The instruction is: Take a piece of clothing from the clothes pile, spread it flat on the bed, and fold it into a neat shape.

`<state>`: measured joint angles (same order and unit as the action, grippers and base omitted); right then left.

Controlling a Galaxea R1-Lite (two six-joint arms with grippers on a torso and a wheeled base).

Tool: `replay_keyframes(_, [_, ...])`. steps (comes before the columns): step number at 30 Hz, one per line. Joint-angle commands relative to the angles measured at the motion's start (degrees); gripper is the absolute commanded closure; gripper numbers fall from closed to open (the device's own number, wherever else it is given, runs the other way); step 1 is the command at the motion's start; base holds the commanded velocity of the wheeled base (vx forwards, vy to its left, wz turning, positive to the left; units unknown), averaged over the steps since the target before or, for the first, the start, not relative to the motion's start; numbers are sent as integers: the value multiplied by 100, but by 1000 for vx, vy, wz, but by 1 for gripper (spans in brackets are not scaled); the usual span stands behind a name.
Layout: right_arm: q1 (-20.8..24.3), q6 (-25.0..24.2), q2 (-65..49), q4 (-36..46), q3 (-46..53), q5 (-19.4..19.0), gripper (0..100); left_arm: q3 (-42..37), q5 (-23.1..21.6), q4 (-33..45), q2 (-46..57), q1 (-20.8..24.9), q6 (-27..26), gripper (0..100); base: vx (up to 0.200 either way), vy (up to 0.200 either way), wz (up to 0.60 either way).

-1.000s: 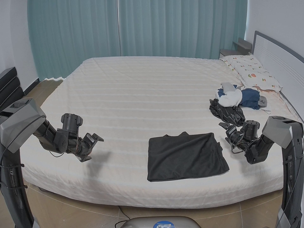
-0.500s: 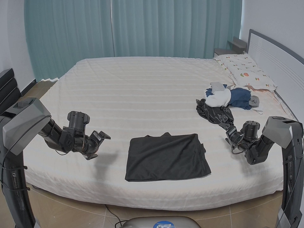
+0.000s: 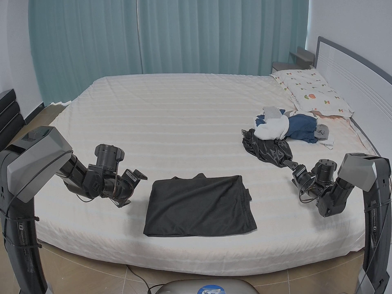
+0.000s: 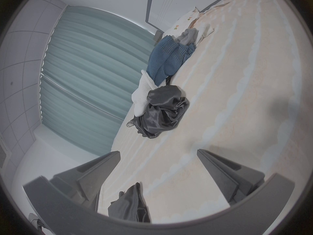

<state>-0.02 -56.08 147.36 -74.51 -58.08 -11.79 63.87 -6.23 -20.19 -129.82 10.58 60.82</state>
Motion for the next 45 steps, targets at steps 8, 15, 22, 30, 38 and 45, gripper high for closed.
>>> replay_keyframes(8, [20, 123, 38, -2, 51, -8, 0, 293, -36, -55, -281, 243, -721, 0, 75, 0, 0])
replay_keyframes(15, [38, 158, 74, -2, 33, -8, 0, 970, -27, -29, -861, 357, -1468, 0, 0, 0, 0])
replay_keyframes(22, [38, 167, 74, -2, 42, -16, 0, 1093, -10, -152, -1125, 471, -1547, 0, 0, 0, 0])
replay_keyframes(30, [90, 308, 82, 50, 51, -34, 0, 1005, -19, -363, -1177, 445, -1573, 0, 0, 0, 0])
replay_keyframes(38, [99, 369, 118, 59, 51, -34, 0, 1058, 8, -363, -1195, 445, -1573, 100, 0, 0, 0])
replay_keyframes(45, [125, 422, -67, -2, 332, -25, 0, 1119, 570, -460, -1309, 454, -1538, 100, 0, 0, 0])
